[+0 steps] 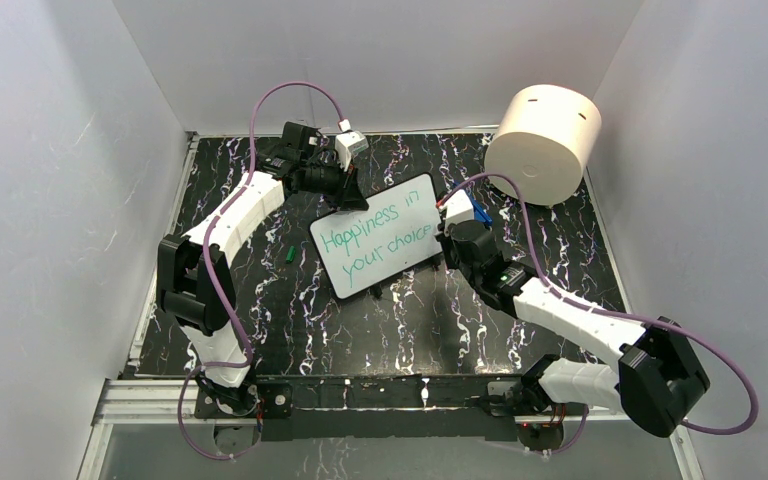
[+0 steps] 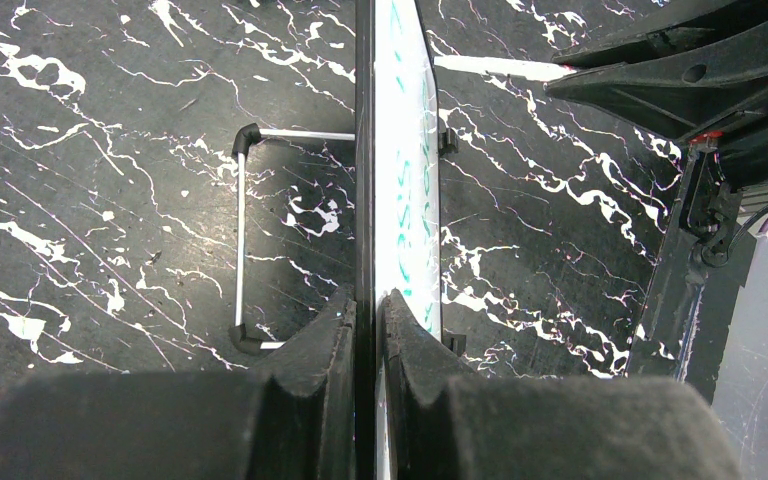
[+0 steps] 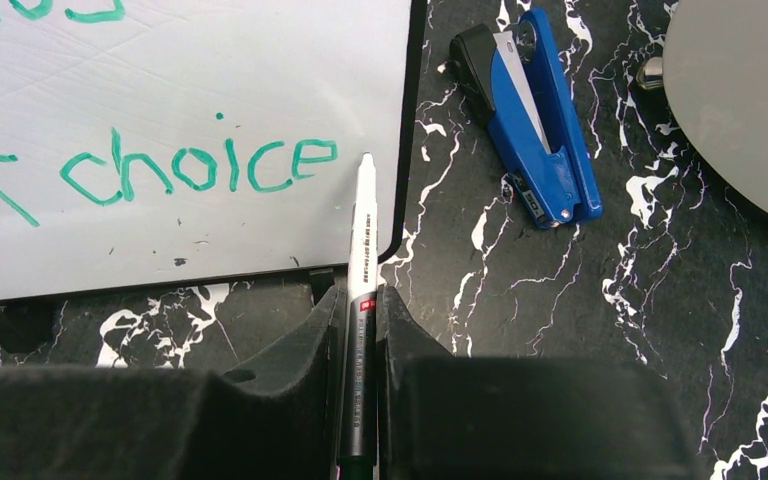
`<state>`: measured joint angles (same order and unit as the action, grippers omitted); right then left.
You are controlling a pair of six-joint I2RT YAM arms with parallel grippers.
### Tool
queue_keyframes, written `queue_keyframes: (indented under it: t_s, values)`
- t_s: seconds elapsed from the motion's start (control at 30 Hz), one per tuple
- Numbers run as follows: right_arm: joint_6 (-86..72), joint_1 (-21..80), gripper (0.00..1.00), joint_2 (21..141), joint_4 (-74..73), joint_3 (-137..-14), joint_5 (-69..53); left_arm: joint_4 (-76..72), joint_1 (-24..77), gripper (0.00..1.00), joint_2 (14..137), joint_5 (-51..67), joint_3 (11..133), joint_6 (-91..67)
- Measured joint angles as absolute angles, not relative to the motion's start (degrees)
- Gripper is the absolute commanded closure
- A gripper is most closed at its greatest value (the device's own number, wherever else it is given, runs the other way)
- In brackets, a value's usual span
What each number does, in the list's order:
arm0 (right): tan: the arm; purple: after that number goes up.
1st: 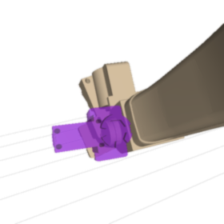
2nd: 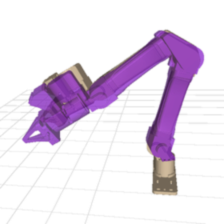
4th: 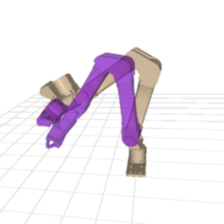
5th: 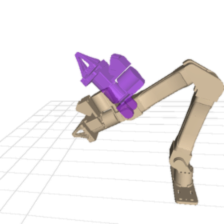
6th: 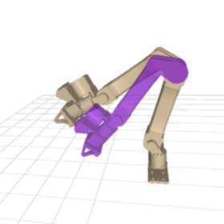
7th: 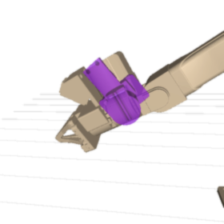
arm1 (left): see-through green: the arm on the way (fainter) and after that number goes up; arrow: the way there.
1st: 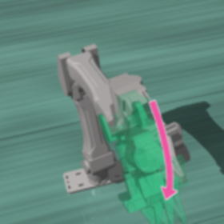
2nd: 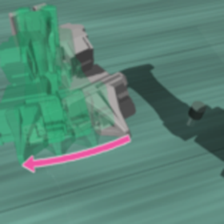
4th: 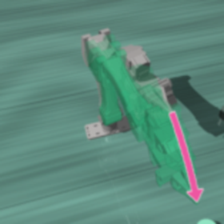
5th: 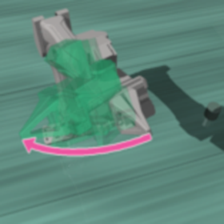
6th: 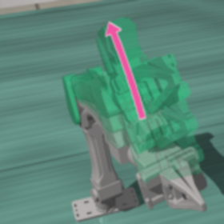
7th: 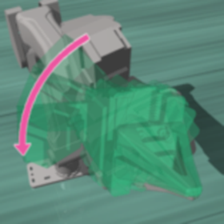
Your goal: Write a sentence on the whiteboard
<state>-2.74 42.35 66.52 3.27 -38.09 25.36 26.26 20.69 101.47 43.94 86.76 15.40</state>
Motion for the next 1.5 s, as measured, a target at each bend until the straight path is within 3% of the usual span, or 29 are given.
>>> queue_keyframes:
  t_s: [1.5]
  values:
    - [-2.76,40.88,1.00,68.18,5.39,-38.15,20.84,26.28,20.69,1.00,101.47,43.90,86.76,15.38]
